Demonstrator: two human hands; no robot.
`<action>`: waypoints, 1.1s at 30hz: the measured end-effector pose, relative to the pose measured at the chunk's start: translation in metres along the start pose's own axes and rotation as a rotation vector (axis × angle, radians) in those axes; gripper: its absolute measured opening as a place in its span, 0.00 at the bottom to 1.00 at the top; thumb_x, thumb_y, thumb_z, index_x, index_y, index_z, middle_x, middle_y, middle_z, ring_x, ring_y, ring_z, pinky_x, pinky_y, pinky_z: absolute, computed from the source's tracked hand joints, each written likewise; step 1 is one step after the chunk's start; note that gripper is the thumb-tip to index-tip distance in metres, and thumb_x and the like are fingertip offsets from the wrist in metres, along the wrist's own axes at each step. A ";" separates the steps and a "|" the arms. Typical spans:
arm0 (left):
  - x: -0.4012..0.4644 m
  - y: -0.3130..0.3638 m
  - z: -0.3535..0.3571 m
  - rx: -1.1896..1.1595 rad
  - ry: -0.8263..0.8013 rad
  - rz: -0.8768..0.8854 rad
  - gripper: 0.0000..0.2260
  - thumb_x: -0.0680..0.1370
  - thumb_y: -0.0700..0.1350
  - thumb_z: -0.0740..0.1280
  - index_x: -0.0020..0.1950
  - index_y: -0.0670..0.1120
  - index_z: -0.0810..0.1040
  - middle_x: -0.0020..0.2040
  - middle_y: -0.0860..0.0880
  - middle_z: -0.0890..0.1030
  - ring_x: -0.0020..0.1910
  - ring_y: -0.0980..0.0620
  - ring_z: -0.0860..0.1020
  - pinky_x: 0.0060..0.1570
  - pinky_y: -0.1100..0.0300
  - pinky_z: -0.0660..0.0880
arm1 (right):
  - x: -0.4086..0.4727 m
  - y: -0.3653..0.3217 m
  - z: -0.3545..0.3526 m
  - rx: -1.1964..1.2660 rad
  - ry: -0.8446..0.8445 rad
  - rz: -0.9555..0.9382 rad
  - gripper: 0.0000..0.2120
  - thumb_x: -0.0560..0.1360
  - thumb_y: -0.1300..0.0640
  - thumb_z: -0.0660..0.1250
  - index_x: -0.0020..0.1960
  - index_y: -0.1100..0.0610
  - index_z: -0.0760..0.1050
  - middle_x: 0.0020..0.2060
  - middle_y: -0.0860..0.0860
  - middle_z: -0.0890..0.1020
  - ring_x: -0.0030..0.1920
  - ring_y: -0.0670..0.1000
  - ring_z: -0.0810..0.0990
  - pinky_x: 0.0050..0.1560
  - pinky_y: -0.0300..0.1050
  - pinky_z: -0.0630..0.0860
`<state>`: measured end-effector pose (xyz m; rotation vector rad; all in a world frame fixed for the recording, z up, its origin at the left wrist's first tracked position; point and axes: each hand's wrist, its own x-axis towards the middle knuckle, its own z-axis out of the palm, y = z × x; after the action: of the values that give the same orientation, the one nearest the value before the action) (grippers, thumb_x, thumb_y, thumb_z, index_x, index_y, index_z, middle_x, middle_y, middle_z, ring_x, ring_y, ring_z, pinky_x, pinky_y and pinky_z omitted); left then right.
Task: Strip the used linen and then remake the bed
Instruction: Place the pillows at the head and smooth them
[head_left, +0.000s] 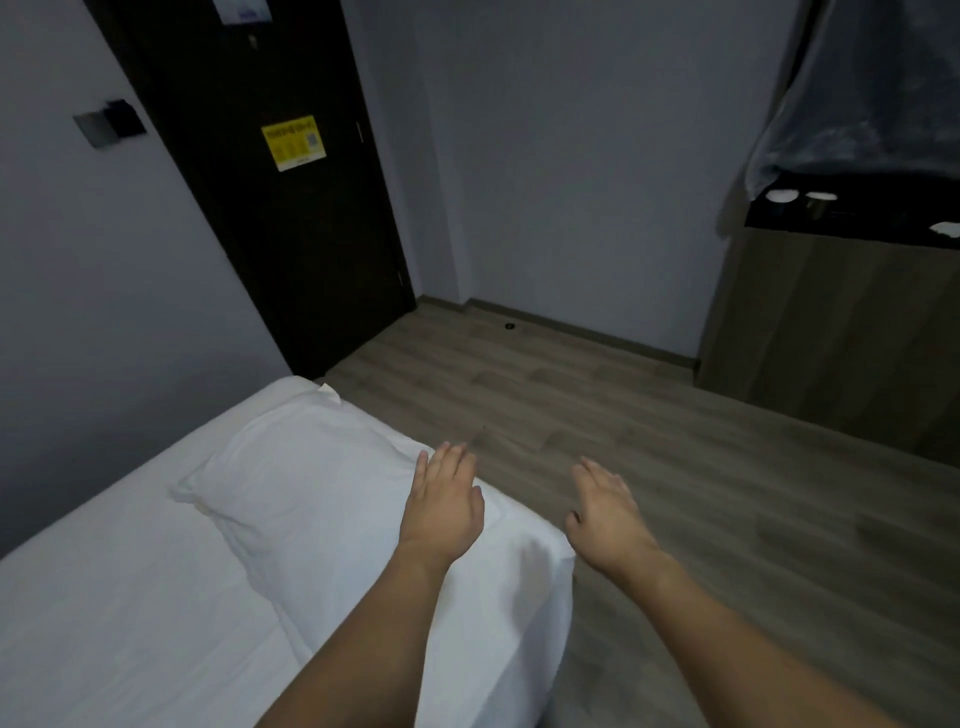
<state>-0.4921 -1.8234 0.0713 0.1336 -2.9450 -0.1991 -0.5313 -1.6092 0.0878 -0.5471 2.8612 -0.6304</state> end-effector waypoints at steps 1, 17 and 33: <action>0.015 -0.002 0.004 -0.005 0.016 -0.031 0.20 0.81 0.46 0.55 0.73 0.46 0.66 0.76 0.49 0.63 0.77 0.49 0.55 0.77 0.50 0.45 | 0.017 0.005 -0.003 0.002 -0.004 -0.023 0.32 0.76 0.58 0.60 0.78 0.58 0.54 0.78 0.56 0.54 0.77 0.53 0.52 0.77 0.47 0.45; 0.203 0.075 0.071 -0.056 0.004 -0.337 0.24 0.77 0.46 0.57 0.74 0.45 0.67 0.73 0.46 0.68 0.74 0.48 0.62 0.76 0.47 0.51 | 0.239 0.113 -0.045 -0.083 -0.275 -0.243 0.32 0.78 0.54 0.58 0.78 0.57 0.50 0.78 0.55 0.53 0.77 0.54 0.52 0.76 0.46 0.46; 0.041 -0.029 0.067 0.081 0.097 -1.182 0.24 0.74 0.45 0.62 0.70 0.40 0.70 0.69 0.43 0.72 0.69 0.43 0.68 0.69 0.42 0.62 | 0.264 0.003 0.061 -0.321 -0.201 -0.997 0.38 0.65 0.58 0.53 0.76 0.60 0.57 0.74 0.63 0.62 0.73 0.64 0.63 0.72 0.62 0.55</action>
<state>-0.5430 -1.8478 0.0093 1.7806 -2.3737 -0.2019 -0.7611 -1.7316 0.0112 -1.9842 2.3445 -0.1723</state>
